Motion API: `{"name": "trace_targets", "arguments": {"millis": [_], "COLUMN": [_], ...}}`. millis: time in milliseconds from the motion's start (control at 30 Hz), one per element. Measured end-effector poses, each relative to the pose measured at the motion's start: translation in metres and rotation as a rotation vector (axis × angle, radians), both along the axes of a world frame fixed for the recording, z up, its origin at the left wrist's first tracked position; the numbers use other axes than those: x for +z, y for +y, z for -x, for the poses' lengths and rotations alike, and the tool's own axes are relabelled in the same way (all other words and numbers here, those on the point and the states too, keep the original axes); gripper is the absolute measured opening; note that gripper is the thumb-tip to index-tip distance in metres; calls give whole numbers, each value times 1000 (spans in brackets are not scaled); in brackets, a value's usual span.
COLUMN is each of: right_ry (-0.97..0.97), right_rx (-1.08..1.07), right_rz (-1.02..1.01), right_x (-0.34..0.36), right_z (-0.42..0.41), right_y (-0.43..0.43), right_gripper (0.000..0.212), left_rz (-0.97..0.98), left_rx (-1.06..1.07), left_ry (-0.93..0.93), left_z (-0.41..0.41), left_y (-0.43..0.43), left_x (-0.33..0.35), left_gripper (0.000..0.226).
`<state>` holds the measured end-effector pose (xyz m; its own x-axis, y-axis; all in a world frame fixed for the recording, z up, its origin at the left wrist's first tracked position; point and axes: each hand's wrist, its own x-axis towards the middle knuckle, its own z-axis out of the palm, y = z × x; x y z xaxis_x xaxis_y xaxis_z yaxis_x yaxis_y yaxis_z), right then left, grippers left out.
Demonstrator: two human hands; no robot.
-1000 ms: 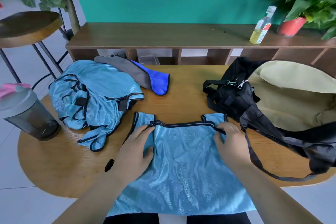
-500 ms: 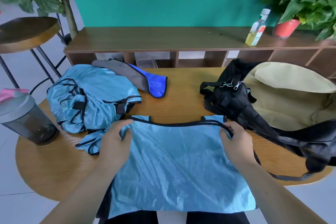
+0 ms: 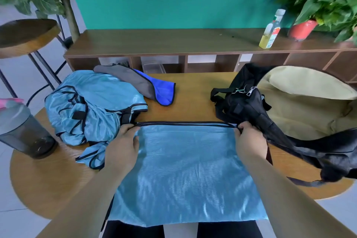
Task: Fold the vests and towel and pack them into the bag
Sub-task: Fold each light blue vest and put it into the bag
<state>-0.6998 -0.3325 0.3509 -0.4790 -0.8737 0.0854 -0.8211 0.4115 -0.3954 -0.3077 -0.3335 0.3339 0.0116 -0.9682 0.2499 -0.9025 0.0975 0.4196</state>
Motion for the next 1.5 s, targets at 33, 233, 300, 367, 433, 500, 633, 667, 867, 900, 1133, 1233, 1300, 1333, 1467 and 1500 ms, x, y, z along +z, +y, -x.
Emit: {"name": "trace_targets", "arguments": {"millis": [33, 233, 300, 367, 433, 500, 633, 667, 867, 900, 1133, 1233, 1300, 1333, 1467, 1500], "right_ry": [11, -72, -59, -25, -22, -45, 13, 98, 217, 219, 232, 234, 238, 236, 261, 294], "right_rx": [3, 20, 12, -1, -21, -29, 37, 82, 502, 519, 466, 475, 470, 470, 457, 453], "right_rz": [3, 86, 78, 14, -46, -70, -124, -118, -169, -226, -277, -273, -268, -269, -280, -264], "right_x": [-1, 7, 10, 10, 11, 12, 18, 18, 6, 1, -2, -2, -2, -2, 2, 6], "right_z": [0, 4, 5, 6, 6, 7, -7, -15, -54, -51, -23, -23, -24, -25, -30, -35], "right_y": [0, 3, 3, 0, -5, -8, 6, 15, 62, 63, 48, 50, 50, 50, 51, 55], "right_gripper": [19, 17, 21, 25, 26, 27, 43, 52, 65, 69, 81, 81, 81, 81, 80, 78], "left_rz": [4, 99, 108, 50, -13, -45, 38, 81, -122, -169, -198, -194, -237, -265, -254, -229], "left_rx": [0, -38, -38, -45, -48, -45, 21, 2, -133, -141, -226, -172, -147, -148, -160, -167], "left_ry": [-3, 82, 34, -81, -179, -254, -470, -464, -370, -385, -408, -450, -441, -433, -483, -487], "left_z": [0, 2, 2, 2, 2, 6, 19, 24, 45, 43, 21, 18, 16, 15, 20, 24], "left_y": [-1, 3, 1, -4, -6, -4, 17, 27, 85, 88, 78, 80, 79, 78, 74, 78], "left_x": [0, 16, 17, 11, 7, 11, 32, 37, 8, 1, -3, 0, -1, -1, 5, 8], "left_gripper": [35, 38, 37, 39, 42, 46, 63, 62, 72, 80, 85, 86, 88, 89, 91, 90]}}
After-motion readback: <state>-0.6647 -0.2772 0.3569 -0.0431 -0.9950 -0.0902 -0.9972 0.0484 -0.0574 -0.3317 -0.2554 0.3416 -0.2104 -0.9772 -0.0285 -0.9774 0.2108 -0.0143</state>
